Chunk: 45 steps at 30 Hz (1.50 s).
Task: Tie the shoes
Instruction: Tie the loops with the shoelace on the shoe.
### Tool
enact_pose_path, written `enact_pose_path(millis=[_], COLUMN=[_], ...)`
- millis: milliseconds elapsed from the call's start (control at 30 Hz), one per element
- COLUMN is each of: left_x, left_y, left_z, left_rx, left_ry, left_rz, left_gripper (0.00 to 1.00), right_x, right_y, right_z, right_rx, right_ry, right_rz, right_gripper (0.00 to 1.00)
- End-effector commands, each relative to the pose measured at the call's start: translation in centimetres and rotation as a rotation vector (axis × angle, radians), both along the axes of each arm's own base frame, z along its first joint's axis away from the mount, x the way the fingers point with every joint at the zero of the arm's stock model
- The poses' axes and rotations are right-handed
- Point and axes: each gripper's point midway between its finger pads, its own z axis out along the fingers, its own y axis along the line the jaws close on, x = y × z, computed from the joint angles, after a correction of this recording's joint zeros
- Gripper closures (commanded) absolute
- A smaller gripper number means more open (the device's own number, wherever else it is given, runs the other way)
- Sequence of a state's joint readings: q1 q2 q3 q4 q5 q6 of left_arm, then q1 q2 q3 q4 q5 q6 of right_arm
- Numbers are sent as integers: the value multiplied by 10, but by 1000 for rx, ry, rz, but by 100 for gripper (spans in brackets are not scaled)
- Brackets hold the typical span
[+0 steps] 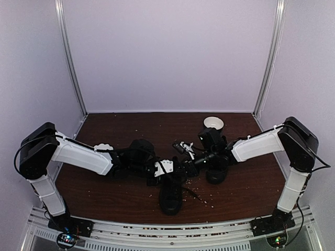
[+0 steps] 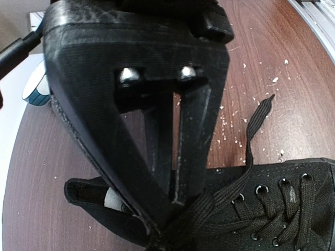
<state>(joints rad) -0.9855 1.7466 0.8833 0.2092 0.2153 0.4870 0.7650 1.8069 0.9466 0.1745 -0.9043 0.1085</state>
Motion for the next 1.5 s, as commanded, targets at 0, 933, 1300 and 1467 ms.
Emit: enact_pose_path(millis=[0, 933, 1300, 1467], left_x=[5, -3, 6, 4], left_y=[-8, 16, 3, -1], left_z=[11, 3, 5, 9], left_rx=[-49, -18, -45, -71], left_ry=[-25, 7, 29, 35], left_rz=[10, 34, 43, 27], left_gripper=[100, 63, 83, 84], right_x=[-4, -1, 0, -11], right_y=[5, -11, 4, 5], right_z=[-5, 9, 0, 0], right_rx=[-7, -62, -46, -31], right_ry=[3, -107, -67, -43], right_rz=[19, -48, -5, 55], right_gripper=[83, 100, 95, 90])
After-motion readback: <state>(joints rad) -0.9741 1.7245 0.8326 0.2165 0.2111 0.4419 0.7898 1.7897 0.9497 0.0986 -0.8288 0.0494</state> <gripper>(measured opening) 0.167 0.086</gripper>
